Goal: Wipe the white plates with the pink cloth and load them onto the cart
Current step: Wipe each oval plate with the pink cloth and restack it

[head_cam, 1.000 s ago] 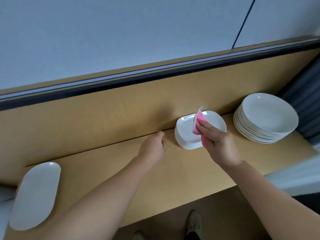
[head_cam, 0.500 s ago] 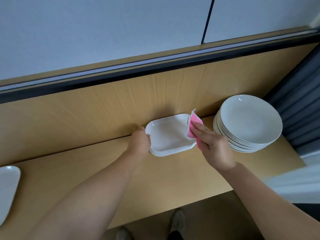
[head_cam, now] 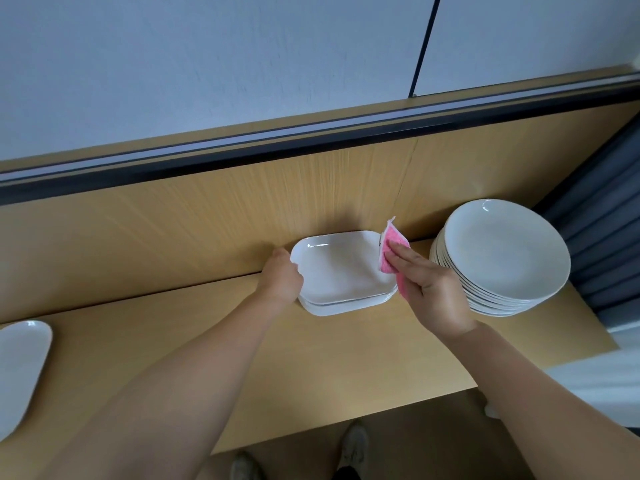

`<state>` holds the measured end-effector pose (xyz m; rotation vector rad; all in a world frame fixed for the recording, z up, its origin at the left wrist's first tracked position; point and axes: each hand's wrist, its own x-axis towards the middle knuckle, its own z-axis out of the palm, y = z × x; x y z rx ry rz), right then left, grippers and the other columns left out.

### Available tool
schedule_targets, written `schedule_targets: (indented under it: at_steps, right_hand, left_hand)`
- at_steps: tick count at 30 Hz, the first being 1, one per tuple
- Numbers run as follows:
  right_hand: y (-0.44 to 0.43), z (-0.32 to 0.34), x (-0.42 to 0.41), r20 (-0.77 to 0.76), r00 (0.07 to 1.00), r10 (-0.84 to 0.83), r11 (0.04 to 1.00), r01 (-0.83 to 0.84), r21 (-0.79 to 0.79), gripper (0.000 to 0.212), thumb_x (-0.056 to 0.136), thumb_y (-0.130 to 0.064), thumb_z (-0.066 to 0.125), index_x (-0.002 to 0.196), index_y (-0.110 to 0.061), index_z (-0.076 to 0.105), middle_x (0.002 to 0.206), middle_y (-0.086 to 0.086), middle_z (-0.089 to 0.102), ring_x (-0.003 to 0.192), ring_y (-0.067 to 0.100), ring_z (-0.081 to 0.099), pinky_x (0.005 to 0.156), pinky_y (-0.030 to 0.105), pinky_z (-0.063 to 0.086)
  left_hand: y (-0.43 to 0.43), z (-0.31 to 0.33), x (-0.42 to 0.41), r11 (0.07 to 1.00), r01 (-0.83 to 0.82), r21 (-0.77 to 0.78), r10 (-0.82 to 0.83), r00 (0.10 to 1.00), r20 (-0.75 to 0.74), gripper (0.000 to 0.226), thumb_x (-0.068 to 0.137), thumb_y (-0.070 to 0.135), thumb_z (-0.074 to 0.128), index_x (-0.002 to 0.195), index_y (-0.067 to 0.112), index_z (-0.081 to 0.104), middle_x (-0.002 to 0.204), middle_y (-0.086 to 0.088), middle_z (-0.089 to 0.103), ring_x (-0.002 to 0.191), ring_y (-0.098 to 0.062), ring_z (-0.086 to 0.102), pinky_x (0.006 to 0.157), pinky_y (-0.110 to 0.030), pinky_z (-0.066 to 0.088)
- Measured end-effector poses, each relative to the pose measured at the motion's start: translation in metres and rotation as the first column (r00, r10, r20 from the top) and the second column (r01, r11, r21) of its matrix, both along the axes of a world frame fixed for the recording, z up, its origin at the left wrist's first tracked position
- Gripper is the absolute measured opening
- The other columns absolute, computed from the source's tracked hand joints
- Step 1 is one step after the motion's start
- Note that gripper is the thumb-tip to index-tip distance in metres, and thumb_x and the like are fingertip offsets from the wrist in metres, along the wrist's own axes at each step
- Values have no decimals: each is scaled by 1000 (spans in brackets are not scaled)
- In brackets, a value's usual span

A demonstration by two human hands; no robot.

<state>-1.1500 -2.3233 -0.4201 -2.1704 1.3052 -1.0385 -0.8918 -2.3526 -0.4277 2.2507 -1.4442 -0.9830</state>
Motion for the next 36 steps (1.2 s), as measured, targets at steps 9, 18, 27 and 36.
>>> schedule_targets:
  at_steps: [9,18,27,36]
  right_hand:
    - [-2,24,42,-9,998,66,997,-66,-33,49,85,18,56,126,-6,64,141,4,52,131,18,50,109,36,41]
    - [27,25,132,-30,983,181,983,-182,-32,53,86,17,53,130,-11,61,143,0,50,134,14,46,109,32,40]
    - [71,-13,216,-179,943,282,959,-284,13,60,78,19,57,126,-16,65,140,-8,50,129,7,46,106,23,38]
    - [78,-58,247,-431,838,335,927,-375,-9,67,49,23,78,108,-7,74,114,4,71,103,22,67,74,27,56]
  left_hand:
    - [28,16,49,996,-45,-71,42,998,-45,9,100,15,38,106,9,42,84,-4,49,67,-19,45,55,-30,32]
    - [93,16,135,986,-156,-57,153,987,-45,7,101,17,36,103,12,42,81,-1,49,67,-16,46,54,-29,32]
    - [153,-24,188,972,-233,21,234,971,-44,7,100,13,39,104,12,44,93,-6,53,77,-22,50,56,-28,35]
    - [163,-69,200,976,-185,117,193,979,-66,12,99,12,40,107,8,48,92,-7,56,78,-25,53,60,-30,37]
